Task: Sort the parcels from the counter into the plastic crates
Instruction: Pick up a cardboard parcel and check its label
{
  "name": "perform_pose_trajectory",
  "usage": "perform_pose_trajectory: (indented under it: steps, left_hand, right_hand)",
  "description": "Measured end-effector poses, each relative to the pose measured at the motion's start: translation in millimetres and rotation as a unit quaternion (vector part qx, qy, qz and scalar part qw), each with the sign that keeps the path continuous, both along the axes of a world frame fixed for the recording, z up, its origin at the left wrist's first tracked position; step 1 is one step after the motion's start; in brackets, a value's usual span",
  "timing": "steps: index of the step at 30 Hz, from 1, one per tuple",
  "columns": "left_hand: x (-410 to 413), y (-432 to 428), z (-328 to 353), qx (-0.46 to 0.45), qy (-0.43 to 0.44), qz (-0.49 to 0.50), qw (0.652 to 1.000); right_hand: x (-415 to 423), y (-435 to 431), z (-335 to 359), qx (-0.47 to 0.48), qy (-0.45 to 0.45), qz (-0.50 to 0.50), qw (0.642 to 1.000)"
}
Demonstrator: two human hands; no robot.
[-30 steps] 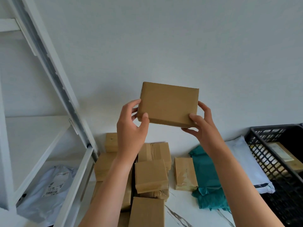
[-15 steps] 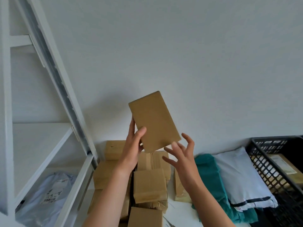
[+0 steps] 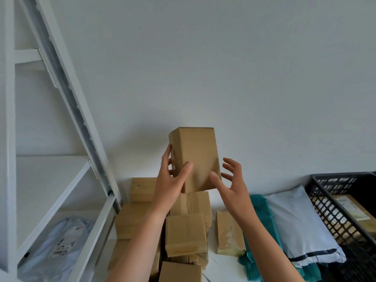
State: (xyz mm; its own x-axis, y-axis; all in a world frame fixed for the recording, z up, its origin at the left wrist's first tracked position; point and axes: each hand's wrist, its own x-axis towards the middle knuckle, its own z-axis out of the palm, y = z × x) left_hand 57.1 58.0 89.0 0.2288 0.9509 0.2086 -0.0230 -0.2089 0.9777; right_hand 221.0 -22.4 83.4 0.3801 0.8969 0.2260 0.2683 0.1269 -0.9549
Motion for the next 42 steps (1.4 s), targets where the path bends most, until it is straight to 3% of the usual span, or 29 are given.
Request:
perform_pose_trajectory:
  steps: [3, 6, 10, 13, 18, 22, 24, 28, 34, 37, 42]
  left_hand:
    - [13, -8, -2, 0.053, 0.026, 0.021, 0.998]
    - [16, -13, 2, 0.069, 0.015, 0.03, 0.997]
    - [14, -3, 0, -0.023, 0.013, -0.059, 0.998]
    - [11, 1, -5, -0.078, 0.034, -0.135, 0.987]
    - [20, -5, -1, 0.013, 0.095, -0.031, 0.995]
    - [27, -11, -10, 0.1, 0.168, 0.032, 0.98]
    - [27, -17, -11, 0.126, 0.149, 0.028, 0.98]
    - [22, -16, -10, 0.133, 0.079, 0.042, 0.987]
    - [17, -17, -1, 0.053, 0.021, 0.01, 0.998]
    - [16, -20, 10, 0.009, -0.033, -0.048, 0.998]
    - [22, -35, 22, -0.018, -0.091, -0.128, 0.987]
  right_hand:
    - [1, 7, -2, -0.021, -0.021, 0.027, 0.999]
    - [9, 11, 0, -0.04, 0.039, 0.039, 0.998]
    - [21, 11, -4, -0.015, 0.17, 0.099, 0.98]
    - [21, 8, -6, -0.009, 0.177, 0.133, 0.975]
    - [22, 9, -7, -0.001, 0.117, 0.096, 0.988]
    - [20, 11, -4, 0.002, 0.082, 0.09, 0.993]
    - [24, 13, -2, 0.009, 0.069, 0.073, 0.995]
    - [37, 10, 1, 0.013, 0.127, 0.067, 0.99]
    - [37, 1, 3, 0.0, 0.155, 0.075, 0.985]
    - [29, -3, 11, -0.008, 0.157, 0.131, 0.979]
    - [9, -13, 29, 0.026, 0.128, 0.121, 0.984]
